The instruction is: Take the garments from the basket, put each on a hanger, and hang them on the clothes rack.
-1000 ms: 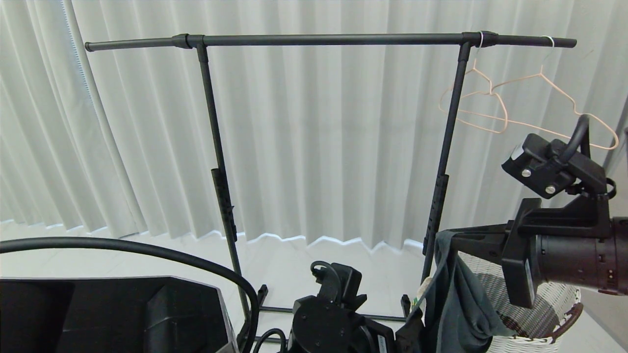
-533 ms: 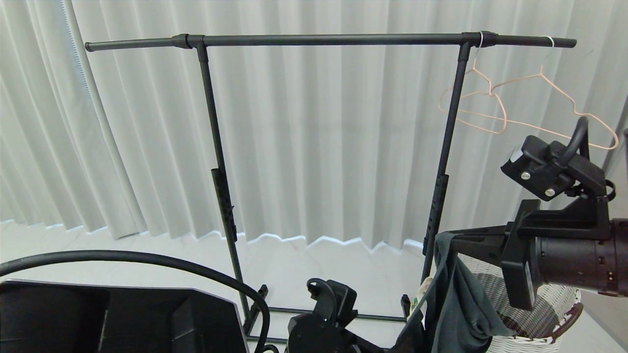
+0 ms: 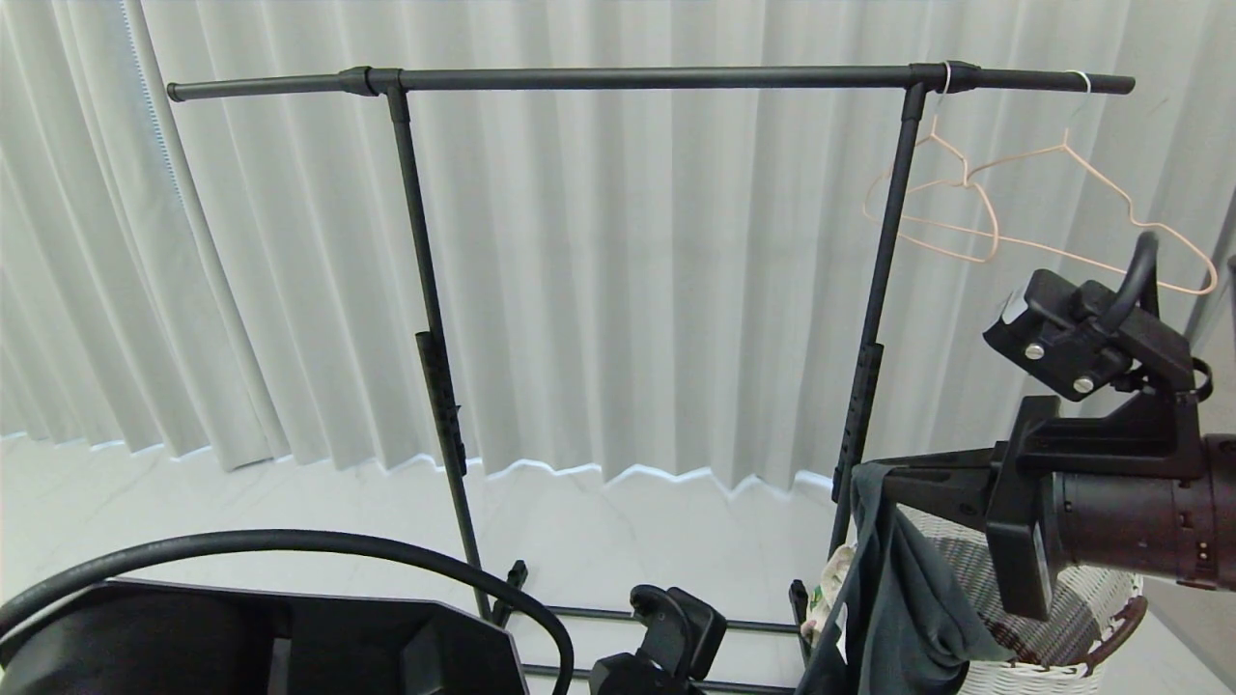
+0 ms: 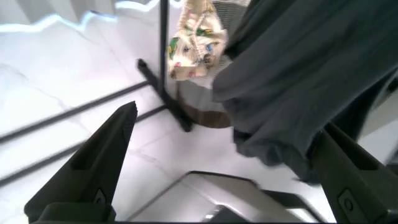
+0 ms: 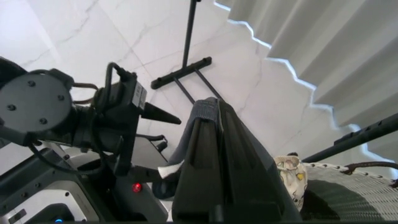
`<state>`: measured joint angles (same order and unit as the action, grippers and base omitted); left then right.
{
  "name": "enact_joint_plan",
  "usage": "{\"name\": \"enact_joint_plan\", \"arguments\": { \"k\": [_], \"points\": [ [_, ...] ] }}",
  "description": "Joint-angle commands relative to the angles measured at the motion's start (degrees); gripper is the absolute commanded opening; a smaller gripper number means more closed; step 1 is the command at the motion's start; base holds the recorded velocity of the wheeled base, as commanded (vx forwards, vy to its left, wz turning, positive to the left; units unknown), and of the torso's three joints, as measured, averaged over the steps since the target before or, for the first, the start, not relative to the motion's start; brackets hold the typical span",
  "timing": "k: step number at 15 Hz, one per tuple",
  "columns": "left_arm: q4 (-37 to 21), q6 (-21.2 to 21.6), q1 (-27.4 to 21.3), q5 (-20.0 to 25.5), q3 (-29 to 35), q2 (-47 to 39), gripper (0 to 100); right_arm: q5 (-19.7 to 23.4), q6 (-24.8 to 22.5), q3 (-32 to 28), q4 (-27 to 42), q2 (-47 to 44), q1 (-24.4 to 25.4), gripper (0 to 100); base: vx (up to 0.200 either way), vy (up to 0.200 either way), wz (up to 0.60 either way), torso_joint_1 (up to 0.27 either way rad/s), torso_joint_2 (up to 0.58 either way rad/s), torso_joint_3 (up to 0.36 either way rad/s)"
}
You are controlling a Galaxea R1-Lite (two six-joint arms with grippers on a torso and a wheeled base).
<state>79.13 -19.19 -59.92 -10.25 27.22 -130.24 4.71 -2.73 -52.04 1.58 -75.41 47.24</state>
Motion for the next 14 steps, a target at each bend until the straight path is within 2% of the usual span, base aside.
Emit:
{"name": "enact_joint_plan", "arguments": {
  "k": [1,4,9,10,13,14],
  "points": [
    [0.06,0.73,-0.11,-0.12,0.99,-1.33,100,0.04,0.01,0.01,0.0,-0.17,0.66,0,0.0,0.0,0.0,0.0,0.0,0.0],
    [0.06,0.99,-0.2,-0.03,3.19,-1.5,100,-0.05,0.27,0.19,0.09,-0.53,3.56,0,0.0,0.0,0.0,0.0,0.0,0.0],
    [0.06,1.52,-1.26,-0.03,3.36,-2.21,100,-0.14,0.27,0.01,0.0,-0.97,3.65,0,0.0,0.0,0.0,0.0,0.0,0.0],
    [0.06,1.52,-1.26,-0.12,3.28,-2.29,0,-0.22,0.27,0.1,0.0,-0.88,3.65,0,0.0,0.0,0.0,0.0,0.0,0.0],
    [0.06,2.31,-1.43,-0.91,2.49,-2.29,0,-0.31,0.36,0.1,0.0,-0.88,3.65,0,0.0,0.0,0.0,0.0,0.0,0.0],
    [0.06,4.6,-1.52,-2.05,2.4,-2.65,0,-0.31,0.36,0.19,0.0,-0.7,3.65,0,0.0,0.0,0.0,0.0,0.0,0.0]
  ]
}}
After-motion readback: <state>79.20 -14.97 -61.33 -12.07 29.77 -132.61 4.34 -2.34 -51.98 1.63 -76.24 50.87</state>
